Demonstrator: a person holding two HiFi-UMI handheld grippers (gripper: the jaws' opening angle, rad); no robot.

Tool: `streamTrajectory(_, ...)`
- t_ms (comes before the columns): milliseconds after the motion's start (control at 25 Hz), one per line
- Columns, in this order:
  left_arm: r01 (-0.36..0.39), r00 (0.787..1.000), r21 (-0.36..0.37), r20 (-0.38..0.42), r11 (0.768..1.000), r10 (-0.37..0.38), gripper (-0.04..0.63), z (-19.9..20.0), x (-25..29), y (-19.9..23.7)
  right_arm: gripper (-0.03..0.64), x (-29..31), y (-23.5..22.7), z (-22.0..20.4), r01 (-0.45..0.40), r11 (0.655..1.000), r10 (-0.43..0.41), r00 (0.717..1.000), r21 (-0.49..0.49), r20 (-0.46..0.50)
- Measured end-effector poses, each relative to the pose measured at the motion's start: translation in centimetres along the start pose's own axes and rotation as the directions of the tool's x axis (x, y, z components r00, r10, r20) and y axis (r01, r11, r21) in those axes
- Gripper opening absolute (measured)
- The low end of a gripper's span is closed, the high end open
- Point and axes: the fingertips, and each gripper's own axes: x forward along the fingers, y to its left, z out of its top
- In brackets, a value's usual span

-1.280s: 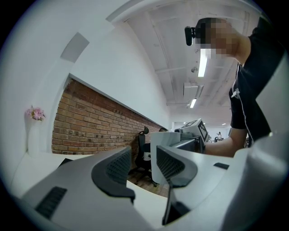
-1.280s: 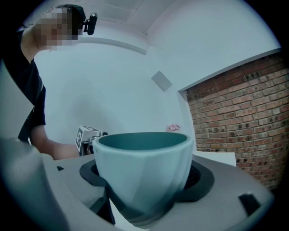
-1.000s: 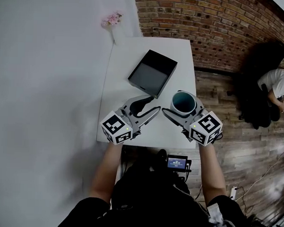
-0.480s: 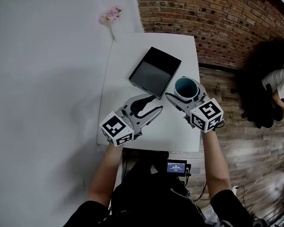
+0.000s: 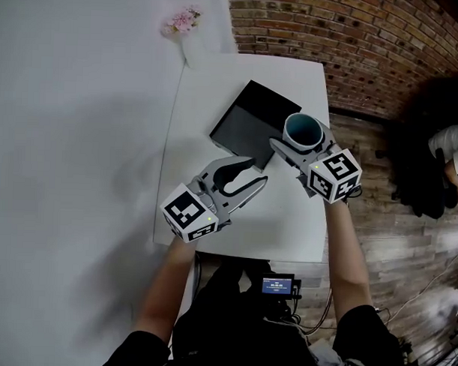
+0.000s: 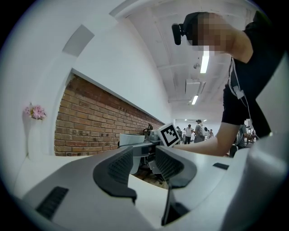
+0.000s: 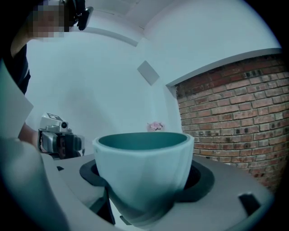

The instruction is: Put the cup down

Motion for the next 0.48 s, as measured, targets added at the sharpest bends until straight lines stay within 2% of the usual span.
streamTrajectory(320, -0.001, 1.000, -0.004, 0.020, 1.000, 0.001, 0.161, -0.1, 0.5, 2.9, 0.403, 5.0, -3.1, -1.7, -0.004, 0.997, 0.000, 0.999, -0.076, -0.043)
streamTrajectory(480, 0.001, 1.000, -0.007, 0.023, 1.000, -0.001, 0.161, -0.5, 0.9, 4.0, 0.403, 6.7, -4.7, -2.4, -0.002, 0.999, 0.000, 0.999, -0.054, -0.035)
